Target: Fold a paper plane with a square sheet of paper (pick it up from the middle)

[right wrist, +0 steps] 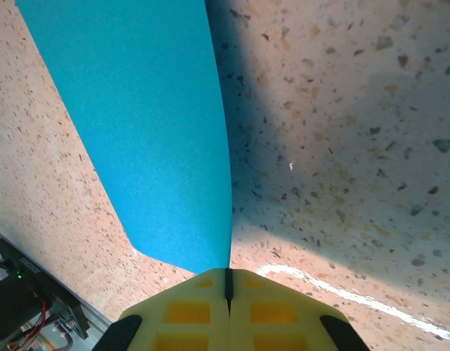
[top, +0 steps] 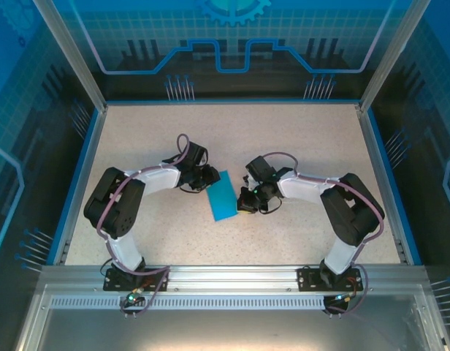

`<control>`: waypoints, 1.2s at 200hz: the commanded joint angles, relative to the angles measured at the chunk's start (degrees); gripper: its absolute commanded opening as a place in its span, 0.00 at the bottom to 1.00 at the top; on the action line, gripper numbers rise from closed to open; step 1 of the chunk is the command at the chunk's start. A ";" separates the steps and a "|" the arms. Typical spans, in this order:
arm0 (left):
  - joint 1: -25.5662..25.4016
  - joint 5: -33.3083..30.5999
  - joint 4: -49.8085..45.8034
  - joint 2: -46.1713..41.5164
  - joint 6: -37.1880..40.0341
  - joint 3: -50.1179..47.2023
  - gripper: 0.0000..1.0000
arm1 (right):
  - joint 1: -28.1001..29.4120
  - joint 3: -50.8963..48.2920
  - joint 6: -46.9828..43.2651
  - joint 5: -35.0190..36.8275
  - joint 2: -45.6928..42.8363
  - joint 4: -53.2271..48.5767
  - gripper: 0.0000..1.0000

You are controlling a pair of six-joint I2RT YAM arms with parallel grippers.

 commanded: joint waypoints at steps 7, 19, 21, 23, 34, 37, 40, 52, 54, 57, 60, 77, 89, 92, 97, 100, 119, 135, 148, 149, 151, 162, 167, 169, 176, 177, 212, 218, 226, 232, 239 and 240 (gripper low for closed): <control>0.63 -0.08 -0.04 2.34 0.71 -0.70 0.28 | -0.46 0.56 -1.80 -1.62 -1.36 -1.56 0.00; 0.62 -0.34 -0.39 2.97 0.88 -0.72 0.26 | -0.22 1.16 -2.02 -2.07 -1.16 -0.29 0.00; 0.64 -0.42 -0.38 3.05 0.88 -0.70 0.25 | -0.18 1.17 -2.02 -2.14 -1.16 0.08 0.00; 0.60 -0.43 -0.38 3.13 0.93 -0.74 0.25 | -0.13 1.28 -1.98 -2.18 -1.14 0.44 0.00; 0.60 -0.66 -0.55 3.58 1.02 -0.95 0.23 | 0.26 1.96 -2.20 -2.43 -0.68 1.78 0.01; 0.59 -0.77 -0.56 3.61 1.06 -0.96 0.23 | 0.40 2.40 -2.28 -2.52 -0.43 1.92 0.01; 0.59 -0.83 -0.60 3.63 1.09 -1.04 0.23 | 0.50 2.65 -2.33 -2.61 -0.24 2.27 0.01; 0.59 -0.88 -0.57 4.02 1.28 -1.15 0.22 | 0.93 3.50 -2.30 -3.22 0.52 3.91 0.01; 0.59 -0.88 -0.61 4.06 1.31 -1.18 0.22 | 1.03 3.67 -2.29 -3.31 0.73 4.23 0.01; 0.65 -0.88 -0.63 4.19 1.31 -1.22 0.22 | 1.18 3.88 -2.26 -3.40 0.98 4.66 0.01; 0.61 -0.92 -0.64 4.28 1.32 -1.22 0.22 | 1.27 4.11 -2.23 -3.42 1.19 5.00 0.01; 0.65 -0.84 -0.46 4.76 1.28 -1.26 0.21 | 1.84 5.86 -2.38 -3.66 2.64 6.25 0.01; 0.63 -0.79 -0.33 4.93 1.32 -1.43 0.21 | 2.22 6.74 -2.29 -4.07 3.60 7.59 0.01; 0.59 -0.79 -0.30 4.96 1.31 -1.45 0.20 | 2.29 6.99 -2.21 -4.31 3.85 7.86 0.01; 0.60 -0.79 -0.33 5.03 1.40 -1.49 0.20 | 2.49 7.40 -2.15 -4.61 4.40 8.24 0.01; 0.63 -0.73 -0.35 5.05 1.41 -1.49 0.20 | 2.59 7.67 -2.14 -4.66 4.75 8.45 0.02; 0.60 -0.62 -0.38 4.97 1.57 -1.36 0.20 | 3.04 9.18 -2.24 -4.84 6.67 9.03 0.02; 0.60 -0.58 -0.44 4.86 1.58 -1.48 0.20 | 3.29 9.79 -2.03 -4.83 7.82 9.82 0.02; 0.65 -0.50 -0.43 4.78 1.52 -1.49 0.19 | 3.51 10.33 -2.06 -4.57 8.79 10.01 0.02; 0.66 -0.52 -0.40 4.78 1.55 -1.44 0.19 | 3.51 10.38 -2.04 -4.57 8.88 10.02 0.02; 0.61 -0.46 -0.39 4.80 1.58 -1.48 0.19 | 3.50 10.53 -2.10 -4.52 9.04 10.07 0.02; 0.65 -0.37 -0.44 4.71 1.59 -1.43 0.19 | 3.59 10.90 -2.26 -4.31 9.81 10.03 0.02; 0.63 -0.35 -0.47 4.70 1.56 -1.38 0.19 | 3.63 11.08 -2.28 -4.21 10.12 10.03 0.02; 0.64 -0.35 -0.56 4.69 1.63 -1.39 0.19 | 3.68 11.12 -2.29 -4.19 10.25 10.02 0.02; 0.62 -0.35 -0.66 4.64 1.62 -1.27 0.19 | 3.70 11.35 -2.31 -4.28 10.72 10.07 0.02; 0.60 -0.35 -0.65 4.62 1.65 -1.29 0.19 | 3.74 11.37 -2.30 -4.25 10.77 10.09 0.02; 0.59 -0.42 -0.77 4.42 1.63 -1.30 0.19 | 3.70 11.40 -1.45 -3.15 12.10 10.63 0.02; 0.60 -0.36 -0.74 4.43 1.65 -1.31 0.19 | 3.74 11.40 -1.15 -2.84 12.20 10.73 0.02; 0.64 -0.43 -0.76 4.50 1.64 -1.26 0.19 | 3.78 11.40 -0.76 -2.35 12.47 10.93 0.02; 0.63 -0.40 -0.78 4.51 1.63 -1.31 0.19 | 3.78 11.40 -0.35 -2.16 12.66 11.12 0.02; 0.59 -0.43 -0.78 4.54 1.67 -1.30 0.19 | 3.75 11.32 0.15 -1.95 12.92 11.48 0.02; 0.59 -0.39 -0.76 4.53 1.63 -1.31 0.19 | 3.68 11.31 0.25 -1.94 12.92 11.55 0.02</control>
